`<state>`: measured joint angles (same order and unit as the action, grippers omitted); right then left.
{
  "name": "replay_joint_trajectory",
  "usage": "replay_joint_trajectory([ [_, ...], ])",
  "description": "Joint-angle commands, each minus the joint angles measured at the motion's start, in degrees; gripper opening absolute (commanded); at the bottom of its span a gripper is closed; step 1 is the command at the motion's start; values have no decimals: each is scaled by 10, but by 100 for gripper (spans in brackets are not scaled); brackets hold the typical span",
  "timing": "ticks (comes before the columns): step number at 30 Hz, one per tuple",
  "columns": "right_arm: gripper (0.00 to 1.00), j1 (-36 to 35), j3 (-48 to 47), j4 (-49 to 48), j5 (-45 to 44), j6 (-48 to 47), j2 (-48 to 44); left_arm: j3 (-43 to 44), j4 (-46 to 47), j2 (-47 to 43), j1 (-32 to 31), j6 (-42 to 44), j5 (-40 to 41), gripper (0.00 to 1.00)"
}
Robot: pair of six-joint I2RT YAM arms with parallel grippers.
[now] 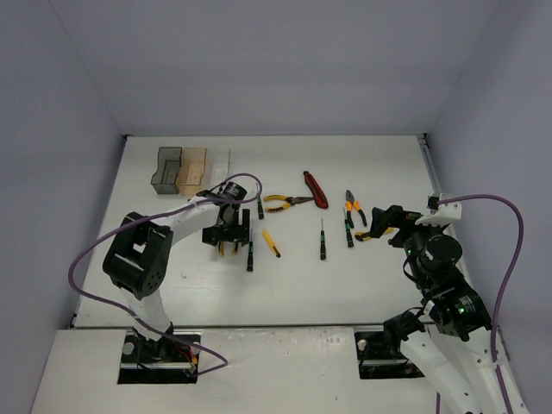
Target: Sort the tools into containers
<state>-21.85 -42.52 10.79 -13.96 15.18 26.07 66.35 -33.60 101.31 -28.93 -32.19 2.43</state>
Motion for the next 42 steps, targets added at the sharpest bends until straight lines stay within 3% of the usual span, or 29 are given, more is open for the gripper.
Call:
replay_joint_trajectory([
  [1,100,-6,0,-33,5,3,3,9,-5,-99,2,44,12,82],
  [5,100,-6,0,-34,7,5,0,-11,-6,-115,15,66,3,81],
  [14,100,-6,1,-33,7,3,-6,-40,20,-67,41,58,-15,61],
  [26,100,-12,-1,-33,6,2,-4,-55,69,-20,51,46,-15,47],
  [30,100,-12,0,-33,4,2,-9,-58,77,-4,52,39,-10,28],
  [33,100,-13,1,-33,3,2,-11,-64,76,-30,51,40,5,4],
  [34,100,-13,1,-33,4,2,-12,-68,76,-44,51,42,13,2],
  [42,100,-13,0,-33,7,3,-10,-85,70,-174,50,93,77,0],
])
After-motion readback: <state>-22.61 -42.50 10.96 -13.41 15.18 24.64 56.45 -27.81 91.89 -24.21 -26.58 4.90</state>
